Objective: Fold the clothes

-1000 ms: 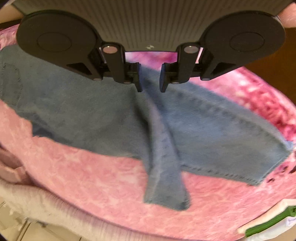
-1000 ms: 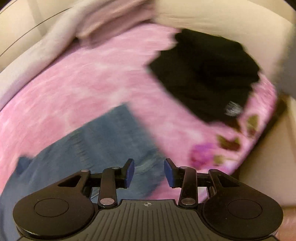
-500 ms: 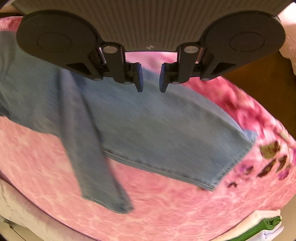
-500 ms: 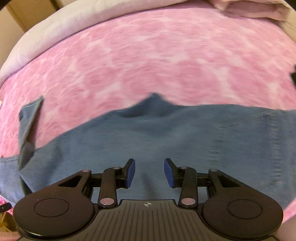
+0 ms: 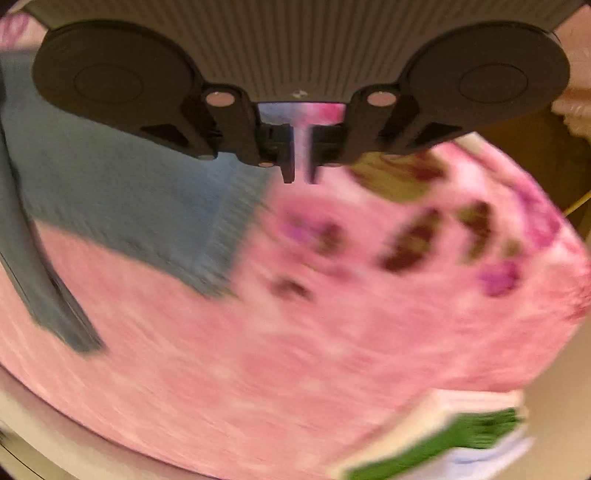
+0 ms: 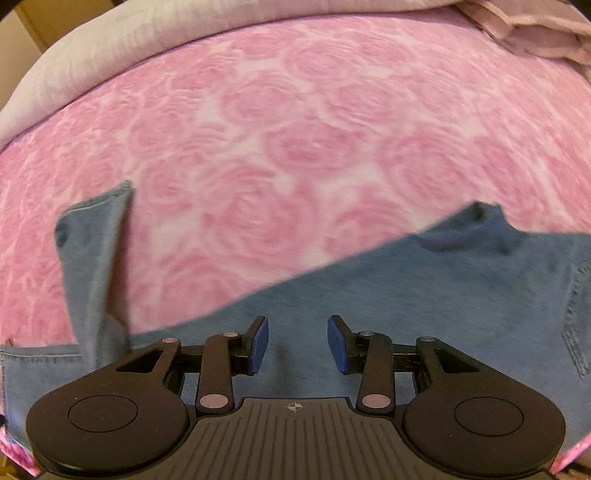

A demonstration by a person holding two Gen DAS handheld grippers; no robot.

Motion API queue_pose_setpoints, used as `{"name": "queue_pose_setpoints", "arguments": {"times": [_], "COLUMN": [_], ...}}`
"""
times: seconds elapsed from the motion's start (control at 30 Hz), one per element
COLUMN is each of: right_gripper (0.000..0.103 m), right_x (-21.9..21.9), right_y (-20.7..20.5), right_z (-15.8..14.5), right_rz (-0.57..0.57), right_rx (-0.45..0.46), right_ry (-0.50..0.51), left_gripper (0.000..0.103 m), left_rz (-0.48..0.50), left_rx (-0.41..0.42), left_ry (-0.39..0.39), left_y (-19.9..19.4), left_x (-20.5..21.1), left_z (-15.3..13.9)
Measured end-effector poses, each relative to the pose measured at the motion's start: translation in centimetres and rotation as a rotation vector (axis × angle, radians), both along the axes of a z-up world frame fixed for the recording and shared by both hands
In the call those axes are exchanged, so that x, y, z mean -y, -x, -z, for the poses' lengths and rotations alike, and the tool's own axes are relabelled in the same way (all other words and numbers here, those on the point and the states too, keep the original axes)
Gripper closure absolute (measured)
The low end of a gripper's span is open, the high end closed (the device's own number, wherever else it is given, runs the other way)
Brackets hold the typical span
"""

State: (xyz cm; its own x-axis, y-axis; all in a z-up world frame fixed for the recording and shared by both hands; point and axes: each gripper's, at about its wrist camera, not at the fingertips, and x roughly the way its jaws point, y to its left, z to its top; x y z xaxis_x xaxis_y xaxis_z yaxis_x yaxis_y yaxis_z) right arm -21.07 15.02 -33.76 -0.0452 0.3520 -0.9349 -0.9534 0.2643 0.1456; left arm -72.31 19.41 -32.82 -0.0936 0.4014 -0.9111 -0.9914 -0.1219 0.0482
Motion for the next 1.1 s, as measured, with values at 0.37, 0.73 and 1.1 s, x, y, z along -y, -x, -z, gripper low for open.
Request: {"name": "queue_pose_setpoints", "arguments": {"times": [0.37,0.73,1.1], "right_gripper": [0.064,0.102,0.082], "right_x": [-7.6,-9.0,1.2], "right_y": [2.9,8.7,28.0], "right_z": [3.5,3.2,-2.6], "right_rz": [0.108,-0.042,-0.847], "right_rx": [-0.378,-0.44,-0.306], "right_ry": [0.0,-0.093,-0.106], "left_gripper": [0.093,0.093,0.092], "left_rz": [-0.027,-0.19,-0.34], "left_rx": [0.246,0.255,0.224], "left_ry": [0.153,0.146,0.059], "left_y": [-4.2,-1.3,5.7], "left_x": [-3.4,-2.6,1.8], "left_z": [0.0,-1.0,-4.0]}}
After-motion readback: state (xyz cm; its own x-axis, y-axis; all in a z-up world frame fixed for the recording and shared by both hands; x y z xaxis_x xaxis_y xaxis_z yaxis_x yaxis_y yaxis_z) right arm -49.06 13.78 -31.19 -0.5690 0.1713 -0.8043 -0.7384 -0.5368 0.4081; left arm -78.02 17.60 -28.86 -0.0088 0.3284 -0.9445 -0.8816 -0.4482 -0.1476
